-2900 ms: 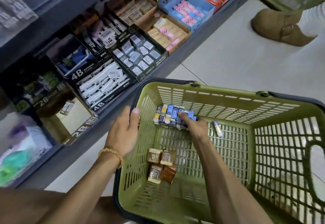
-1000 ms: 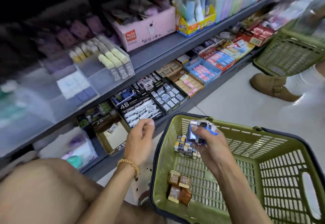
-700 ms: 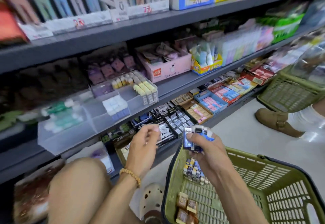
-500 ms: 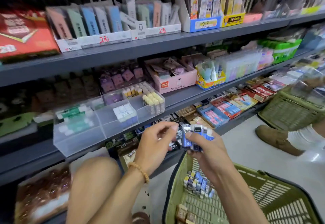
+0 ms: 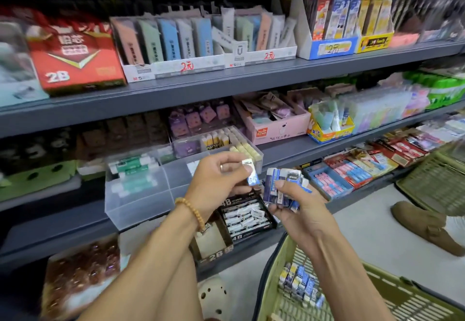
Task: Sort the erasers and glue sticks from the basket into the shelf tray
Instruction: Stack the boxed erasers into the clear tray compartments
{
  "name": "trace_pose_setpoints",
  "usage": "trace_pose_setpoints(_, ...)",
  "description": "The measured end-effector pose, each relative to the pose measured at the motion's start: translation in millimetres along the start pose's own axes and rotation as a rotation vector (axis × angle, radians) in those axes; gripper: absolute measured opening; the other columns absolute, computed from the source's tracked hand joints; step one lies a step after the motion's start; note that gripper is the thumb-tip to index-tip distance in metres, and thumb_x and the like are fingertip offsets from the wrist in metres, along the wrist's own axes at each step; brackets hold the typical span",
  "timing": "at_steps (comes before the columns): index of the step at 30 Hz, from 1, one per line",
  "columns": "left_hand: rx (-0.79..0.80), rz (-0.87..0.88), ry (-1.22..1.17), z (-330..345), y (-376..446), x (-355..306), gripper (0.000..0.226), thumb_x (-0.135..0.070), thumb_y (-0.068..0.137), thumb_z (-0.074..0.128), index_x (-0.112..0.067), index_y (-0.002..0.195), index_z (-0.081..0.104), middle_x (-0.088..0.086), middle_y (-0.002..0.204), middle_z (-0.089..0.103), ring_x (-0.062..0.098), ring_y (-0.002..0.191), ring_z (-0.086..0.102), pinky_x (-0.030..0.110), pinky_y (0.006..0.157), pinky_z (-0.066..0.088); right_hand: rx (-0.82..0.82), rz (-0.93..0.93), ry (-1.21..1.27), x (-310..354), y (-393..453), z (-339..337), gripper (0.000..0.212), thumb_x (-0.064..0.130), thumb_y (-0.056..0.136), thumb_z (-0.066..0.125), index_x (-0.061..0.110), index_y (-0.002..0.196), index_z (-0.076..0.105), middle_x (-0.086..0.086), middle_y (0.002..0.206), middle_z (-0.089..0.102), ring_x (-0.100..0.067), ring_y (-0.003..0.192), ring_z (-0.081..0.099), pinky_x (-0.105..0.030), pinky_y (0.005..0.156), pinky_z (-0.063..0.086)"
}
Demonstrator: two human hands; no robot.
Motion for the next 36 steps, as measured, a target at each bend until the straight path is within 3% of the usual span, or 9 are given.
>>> trace_pose_setpoints(3,-0.076,0.073,0.202,-38.3,10.3,-8.3,0.024,0.002,0.085,0.068,-0.019,0.095,0.071,0.004,0.083,0.058,0.013,0.064,0.063,0.026,0.062,0.059,0.004,0.036,-0.018,-3.7,10.4,14.9,0.031,0.006,0.062,0.072,0.007,0.093,0.064,-0.01,0.08,0.072,-0.017,0.064,0.065,-0.025,0.048,0.047)
trace_pose_setpoints(9,-0.167,0.142,0.744,-122.3,41.2,-11.8,0.027,-0.002,0.075,0.076,-0.027,0.074,0.065,-0.001,0.074,0.065,0.011,0.065,0.056,0.023,0.067,0.047,0.05,0.053,-0.056,-11.2,26.5,42.5,0.024,0.001,0.071,0.071,0.009,0.093,0.067,-0.007,0.077,0.072,-0.018,0.067,0.062,-0.025,0.048,0.048)
trace_pose_setpoints(12,-0.09,0.114,0.975,-140.3,58.4,-8.1,0.022,-0.01,0.074,0.078,-0.027,0.074,0.064,-0.01,0.073,0.062,0.011,0.068,0.057,0.022,0.067,0.048,0.054,0.05,-0.073,-16.5,31.1,49.2,0.017,-0.004,0.084,0.066,0.01,0.094,0.067,-0.006,0.081,0.073,-0.02,0.072,0.061,-0.027,0.053,0.047)
trace_pose_setpoints(19,0.057,0.225,1.374,-137.6,84.5,4.5,0.009,-0.025,0.075,0.073,-0.024,0.076,0.064,-0.012,0.075,0.053,0.014,0.081,0.053,0.03,0.075,0.048,0.044,0.051,-0.078,-23.9,37.3,51.1,0.02,-0.002,0.081,0.067,0.008,0.097,0.069,-0.011,0.088,0.072,-0.025,0.078,0.063,-0.03,0.058,0.046)
trace_pose_setpoints(25,0.17,0.311,1.503,-137.4,92.5,13.9,0.022,-0.024,0.072,0.066,-0.035,0.07,0.047,-0.016,0.074,0.045,0.015,0.08,0.045,0.039,0.077,0.05,0.036,0.045,-0.085,-24.8,37.9,46.6,0.029,0.005,0.066,0.073,0.01,0.094,0.069,-0.008,0.085,0.074,-0.024,0.079,0.064,-0.031,0.06,0.047)
trace_pose_setpoints(28,0.199,0.275,1.542,-137.6,95.8,15.6,0.029,-0.028,0.073,0.07,-0.038,0.067,0.043,-0.014,0.076,0.049,0.017,0.085,0.048,0.04,0.081,0.05,0.041,0.052,-0.086,-26.7,37.9,44.2,0.024,0.001,0.07,0.072,0.009,0.092,0.068,-0.008,0.08,0.073,-0.023,0.075,0.064,-0.029,0.057,0.048)
trace_pose_setpoints(33,0.208,0.212,1.574,-137.3,97.4,16.8,0.026,-0.036,0.074,0.077,-0.036,0.079,0.051,-0.003,0.105,0.06,0.023,0.117,0.049,0.039,0.096,0.044,0.065,0.067,-0.069,-30.6,38.8,46.2,0.037,0.008,0.06,0.073,0.006,0.096,0.069,-0.011,0.083,0.072,-0.025,0.077,0.063,-0.026,0.05,0.049)
trace_pose_setpoints(36,0.144,0.267,1.441,-133.7,89.1,3.3,0.022,-0.038,0.075,0.079,-0.024,0.086,0.065,-0.005,0.092,0.062,0.018,0.096,0.056,0.03,0.086,0.046,0.088,0.072,-0.051,-31.1,39.4,47.3,0.034,0.007,0.061,0.071,0.005,0.095,0.069,-0.011,0.082,0.071,-0.024,0.074,0.062,-0.025,0.048,0.048)
Point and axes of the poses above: each hand's wrist, its own y-axis towards the middle knuckle, its own z-axis out of the palm, x = y × z, the point moved 1 cm from there along y, towards the middle knuckle
